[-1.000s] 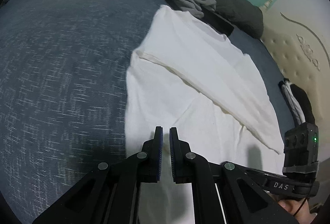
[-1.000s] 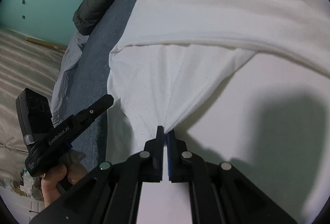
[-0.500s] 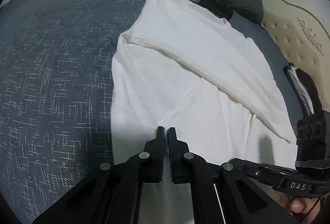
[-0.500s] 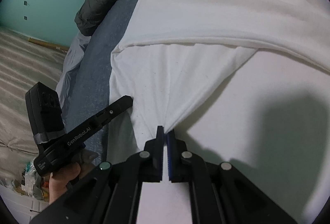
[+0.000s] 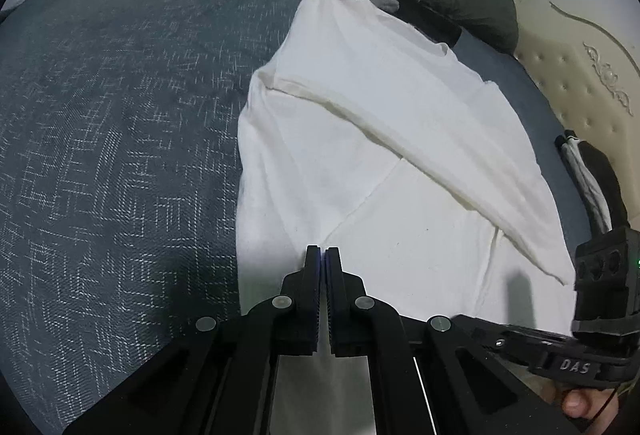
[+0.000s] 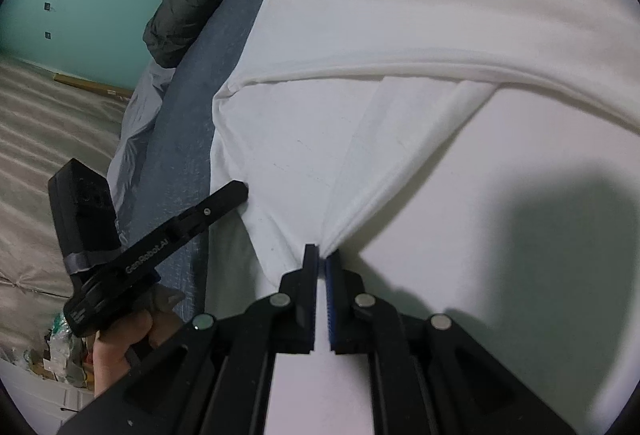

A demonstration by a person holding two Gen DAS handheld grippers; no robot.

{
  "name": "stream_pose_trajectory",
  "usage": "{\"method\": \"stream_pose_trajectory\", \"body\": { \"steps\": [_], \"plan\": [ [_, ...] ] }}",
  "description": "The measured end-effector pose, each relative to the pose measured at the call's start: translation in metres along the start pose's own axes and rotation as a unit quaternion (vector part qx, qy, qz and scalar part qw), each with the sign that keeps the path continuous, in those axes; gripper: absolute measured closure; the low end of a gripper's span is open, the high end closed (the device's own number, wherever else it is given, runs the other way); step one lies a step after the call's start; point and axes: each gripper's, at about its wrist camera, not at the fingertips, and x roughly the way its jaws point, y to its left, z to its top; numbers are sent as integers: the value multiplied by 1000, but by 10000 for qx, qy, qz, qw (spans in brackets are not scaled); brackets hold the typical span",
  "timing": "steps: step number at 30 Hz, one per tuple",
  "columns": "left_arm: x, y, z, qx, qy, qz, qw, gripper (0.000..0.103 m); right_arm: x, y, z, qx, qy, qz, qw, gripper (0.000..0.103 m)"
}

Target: Fold clothes

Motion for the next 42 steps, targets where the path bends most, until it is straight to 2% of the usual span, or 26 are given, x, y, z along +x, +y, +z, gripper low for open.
{"method": "stream_pose_trajectory", "body": {
  "steps": [2, 6, 8, 9, 12, 14, 17, 21, 28, 32, 33, 35, 42],
  "plan": [
    [-1, 1, 0, 8, -6, 14, 10000, 100, -12, 0, 1, -82, 10, -80, 9999, 98],
    [-5, 3, 0, -33, -54, 32, 10000, 98, -63, -15, 10, -254, -351, -203, 9989, 92],
    [-9, 3, 2, -54, -99, 75, 9999, 98, -92, -31, 25, -281, -649, -417, 9966, 78],
    [-12, 3, 2, -75, -138, 93, 9998, 98, -106, -40, 33, -271, -801, -537, 9950, 75],
    [-23, 6, 2, -175, -286, 75, 9994, 98, -139, -69, 61, -258, -1215, -956, 9876, 75],
    [-25, 5, 2, -197, -338, 58, 9992, 98, -147, -77, 80, -397, -1324, -1187, 9833, 75],
    [-24, 4, 2, -181, -354, 65, 9992, 98, -140, -77, 106, -706, -1228, -1269, 9817, 75],
    [-21, 3, 0, -142, -276, 73, 9995, 98, -112, -66, 136, -1106, -980, -1339, 9799, 75],
    [-5, 0, -3, -69, -31, 121, 9999, 98, -64, -48, 168, -2011, -562, -1811, 9611, 75],
    [-3, -2, -4, -33, -9, 137, 9999, 98, -48, -46, 175, -2198, -334, -1980, 9547, 75],
    [-3, -1, -4, -37, -9, 134, 9999, 98, -47, -46, 174, -2236, -304, -1962, 9543, 77],
    [-3, -1, -5, -44, -6, 134, 9999, 98, -43, -45, 171, -2347, -231, -1977, 9515, 95],
    [-3, -2, -7, -47, -12, 124, 9999, 98, -49, -52, 164, -2317, -384, -1899, 9533, 102]
  ]
}}
